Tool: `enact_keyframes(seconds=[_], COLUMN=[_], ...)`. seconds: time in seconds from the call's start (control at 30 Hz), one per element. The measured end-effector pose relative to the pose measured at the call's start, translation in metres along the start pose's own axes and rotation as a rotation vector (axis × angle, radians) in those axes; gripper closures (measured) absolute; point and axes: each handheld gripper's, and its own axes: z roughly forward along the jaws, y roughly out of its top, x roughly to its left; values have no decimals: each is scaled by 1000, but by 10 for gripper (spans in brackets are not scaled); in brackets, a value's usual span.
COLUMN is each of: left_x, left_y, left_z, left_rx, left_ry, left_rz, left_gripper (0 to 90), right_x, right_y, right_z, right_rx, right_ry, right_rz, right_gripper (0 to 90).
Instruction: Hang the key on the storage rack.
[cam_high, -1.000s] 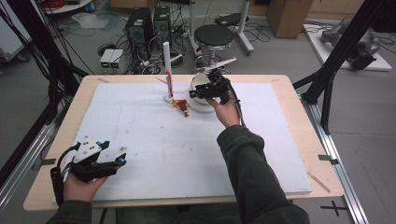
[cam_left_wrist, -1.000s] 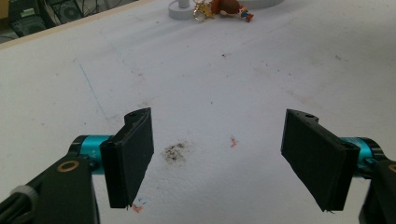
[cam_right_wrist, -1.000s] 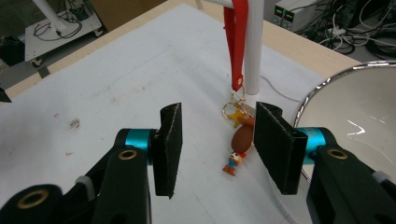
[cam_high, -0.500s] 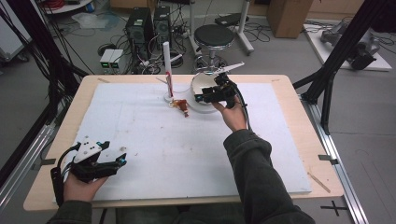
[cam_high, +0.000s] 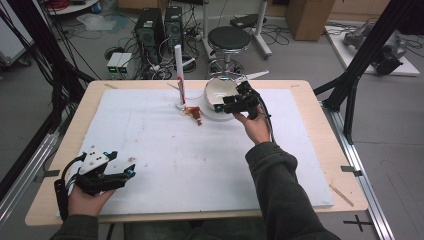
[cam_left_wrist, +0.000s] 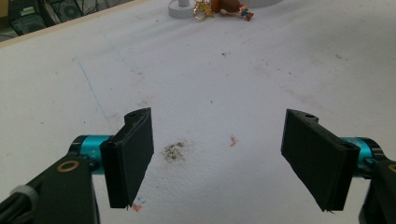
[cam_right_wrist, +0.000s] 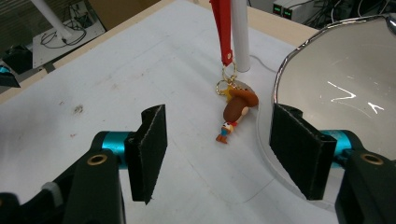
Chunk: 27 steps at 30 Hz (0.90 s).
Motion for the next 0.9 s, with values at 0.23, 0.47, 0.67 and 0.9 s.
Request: enact_keyframes(seconds=[0.23,0.47,0.67,0.9], left_x=[0,0,-1,0], left_y=[0,0,0,-1], left_z=[0,-1,-2,-2], left_rx=[1,1,-1,1], left_ry=[0,0,3,4], left_rz=[-1,0,-1,2], left_gripper=[257,257,257,257], right_x=[0,-1,0,-1], right_y=[-5,-14,-21,-28], right_z=[-5,-10,-14,-20], right_rx=[-7,-11,-7,-12], right_ry=[-10,-15,-14,-17], right_rz=[-6,9,8,12], right_gripper=[326,302,283,250])
